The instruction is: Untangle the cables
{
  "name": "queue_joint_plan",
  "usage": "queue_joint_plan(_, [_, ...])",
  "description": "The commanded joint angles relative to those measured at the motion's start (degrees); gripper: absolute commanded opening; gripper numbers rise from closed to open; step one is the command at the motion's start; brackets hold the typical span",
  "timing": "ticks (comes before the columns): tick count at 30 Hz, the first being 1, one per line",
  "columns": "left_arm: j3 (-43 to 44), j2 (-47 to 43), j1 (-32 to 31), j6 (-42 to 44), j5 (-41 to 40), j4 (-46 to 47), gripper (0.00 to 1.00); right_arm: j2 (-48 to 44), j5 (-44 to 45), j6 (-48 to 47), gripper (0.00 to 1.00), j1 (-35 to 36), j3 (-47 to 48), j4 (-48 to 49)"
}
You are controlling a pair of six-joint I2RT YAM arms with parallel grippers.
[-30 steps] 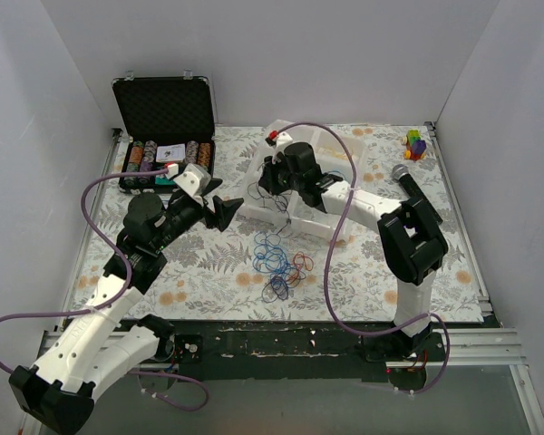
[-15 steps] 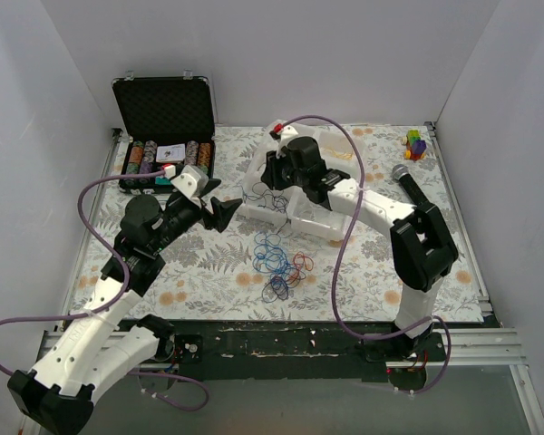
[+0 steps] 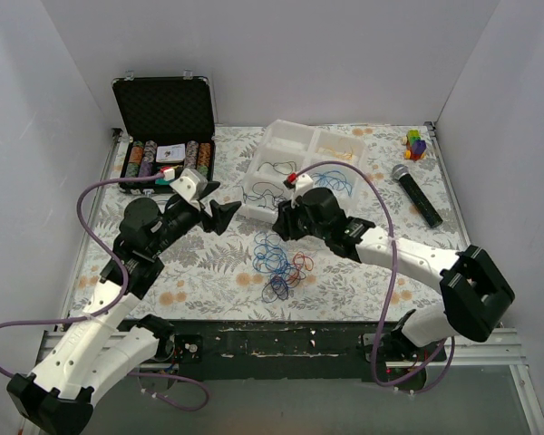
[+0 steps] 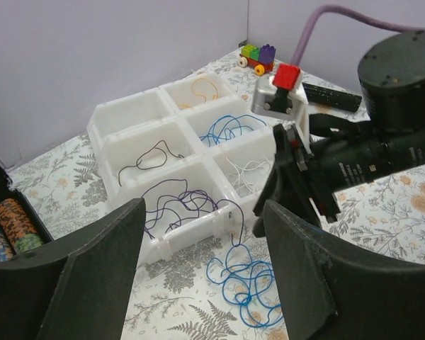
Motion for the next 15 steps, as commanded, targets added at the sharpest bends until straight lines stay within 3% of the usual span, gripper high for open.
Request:
queue_joint_plan(1, [-0.51, -0.59, 0.13, 0.51, 0.54, 0.1, 0.67, -3.54, 3.19, 8.35, 0.49, 0.46, -7.6, 5.03])
queue_joint_plan(15, [-2.18, -1.91, 0.13, 3.06, 1.86, -1.04, 0.66, 7.51, 5.47, 15.91, 0.54, 0.46, -9.03, 20.17])
